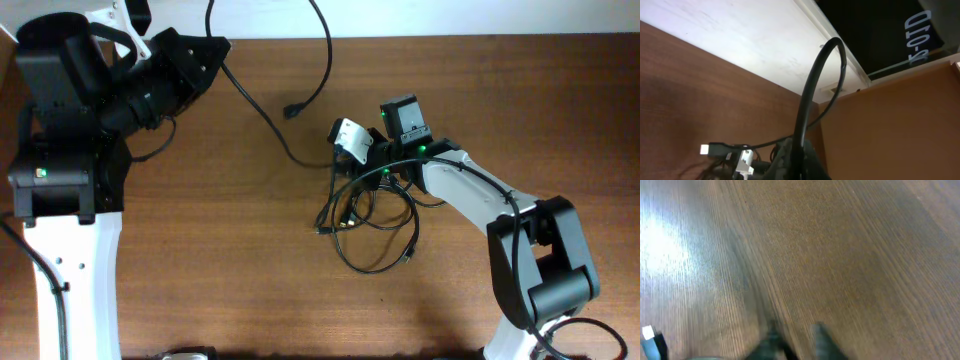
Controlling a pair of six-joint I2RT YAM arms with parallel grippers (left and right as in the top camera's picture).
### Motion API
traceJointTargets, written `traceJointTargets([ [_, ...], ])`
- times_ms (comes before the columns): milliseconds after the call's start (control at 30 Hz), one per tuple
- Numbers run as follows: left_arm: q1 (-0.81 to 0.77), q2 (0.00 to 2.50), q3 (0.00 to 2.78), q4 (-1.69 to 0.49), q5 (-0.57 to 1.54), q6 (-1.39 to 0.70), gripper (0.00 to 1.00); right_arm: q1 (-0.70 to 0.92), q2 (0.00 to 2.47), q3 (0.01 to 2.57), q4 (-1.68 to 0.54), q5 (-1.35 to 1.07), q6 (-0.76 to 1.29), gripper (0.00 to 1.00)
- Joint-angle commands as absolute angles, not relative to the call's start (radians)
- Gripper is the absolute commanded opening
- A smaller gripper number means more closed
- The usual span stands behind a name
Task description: Untangle cables
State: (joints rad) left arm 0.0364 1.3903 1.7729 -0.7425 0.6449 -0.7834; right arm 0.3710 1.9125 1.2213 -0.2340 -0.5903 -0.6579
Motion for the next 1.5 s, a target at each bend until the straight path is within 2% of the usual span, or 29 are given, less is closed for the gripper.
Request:
traceJointTargets([
  [0,0.035,1.374,1.781,-0.734,0.640,-0.789,0.00,0.328,1.925,1.234,-0.258,-0.591,-0.591,0.04],
  [100,0.035,1.374,1.781,-0.742,0.555,-0.728,0.00,0.273,1.899,1.235,-0.291,-0.659,-0.556,0.04],
  [233,0.035,1.374,1.781,-0.771,0.553,-0.638,0.00,0.201,1.824,1.235,-0.298,-0.795,-0.556,0.04],
  [400,0.035,1.374,1.781,-0.917,0.487,-0.570,0.00,0.155,1.657,1.235,-0.357,-0.770,-0.557,0.04],
  [567,0.035,1.377,1.781,-1.041,0.462,-0.535,0.00,0.165,1.492,1.235,-0.374,-0.648,-0.570,0.04],
  [833,0.012,1.380,1.777,-1.151,0.425,-0.450,0.00,0.196,1.298,1.235,-0.358,-0.647,-0.572,0.04],
  [1133,-0.142,1.400,1.768,-1.142,0.416,-0.258,0.00,0.290,1.229,1.235,-0.287,-0.646,-0.571,0.04],
  [1467,-0.190,1.445,1.768,-1.142,0.344,-0.252,0.00,0.321,1.235,1.235,-0.274,-0.597,-0.572,0.04],
])
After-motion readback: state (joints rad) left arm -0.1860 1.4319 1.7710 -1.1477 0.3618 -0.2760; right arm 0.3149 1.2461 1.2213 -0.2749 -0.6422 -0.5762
